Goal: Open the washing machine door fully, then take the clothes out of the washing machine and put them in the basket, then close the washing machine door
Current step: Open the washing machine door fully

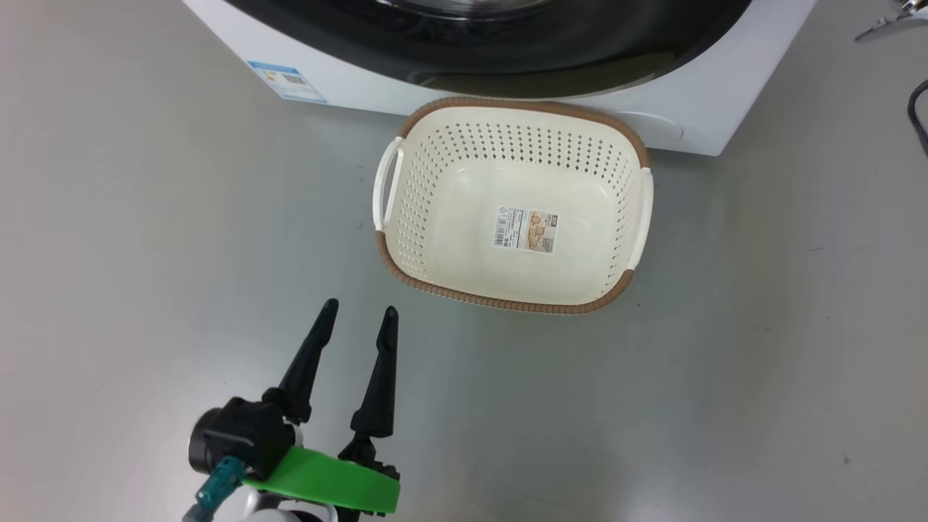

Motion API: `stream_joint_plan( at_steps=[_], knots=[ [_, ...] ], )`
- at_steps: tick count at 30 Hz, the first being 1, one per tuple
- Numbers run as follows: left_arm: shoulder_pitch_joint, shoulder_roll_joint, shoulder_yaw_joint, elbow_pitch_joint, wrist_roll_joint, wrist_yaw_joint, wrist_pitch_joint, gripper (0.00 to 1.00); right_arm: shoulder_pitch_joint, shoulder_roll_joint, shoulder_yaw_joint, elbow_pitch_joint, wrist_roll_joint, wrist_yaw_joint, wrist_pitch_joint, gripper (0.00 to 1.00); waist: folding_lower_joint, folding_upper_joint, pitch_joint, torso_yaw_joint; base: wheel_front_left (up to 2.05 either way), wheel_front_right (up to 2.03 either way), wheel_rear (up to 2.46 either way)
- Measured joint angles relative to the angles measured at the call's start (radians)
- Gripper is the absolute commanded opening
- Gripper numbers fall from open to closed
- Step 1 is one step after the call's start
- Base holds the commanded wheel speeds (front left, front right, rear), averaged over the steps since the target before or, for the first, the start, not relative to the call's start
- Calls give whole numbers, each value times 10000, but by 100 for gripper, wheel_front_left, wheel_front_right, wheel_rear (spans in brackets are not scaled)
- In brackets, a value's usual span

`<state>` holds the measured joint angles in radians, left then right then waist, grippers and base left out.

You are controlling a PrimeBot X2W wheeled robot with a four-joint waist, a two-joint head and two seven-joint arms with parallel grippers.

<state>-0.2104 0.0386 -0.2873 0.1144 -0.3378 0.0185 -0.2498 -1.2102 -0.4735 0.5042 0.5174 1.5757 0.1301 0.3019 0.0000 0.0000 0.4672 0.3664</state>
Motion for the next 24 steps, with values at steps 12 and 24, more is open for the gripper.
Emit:
stream_joint_plan(
  at_steps=[12, 24],
  knots=[
    [-195, -13, -113, -27, -102, 0, 0, 100, -452, -167, 132, 265, 48, -52, 656, 0, 0, 0, 247, 230, 0, 0, 0],
    [-179, -25, -138, 15, -86, 0, 0, 100, 233, -134, 531, -224, -15, -73, 1035, 0, 0, 0, -242, 173, 0, 0, 0]
  ],
)
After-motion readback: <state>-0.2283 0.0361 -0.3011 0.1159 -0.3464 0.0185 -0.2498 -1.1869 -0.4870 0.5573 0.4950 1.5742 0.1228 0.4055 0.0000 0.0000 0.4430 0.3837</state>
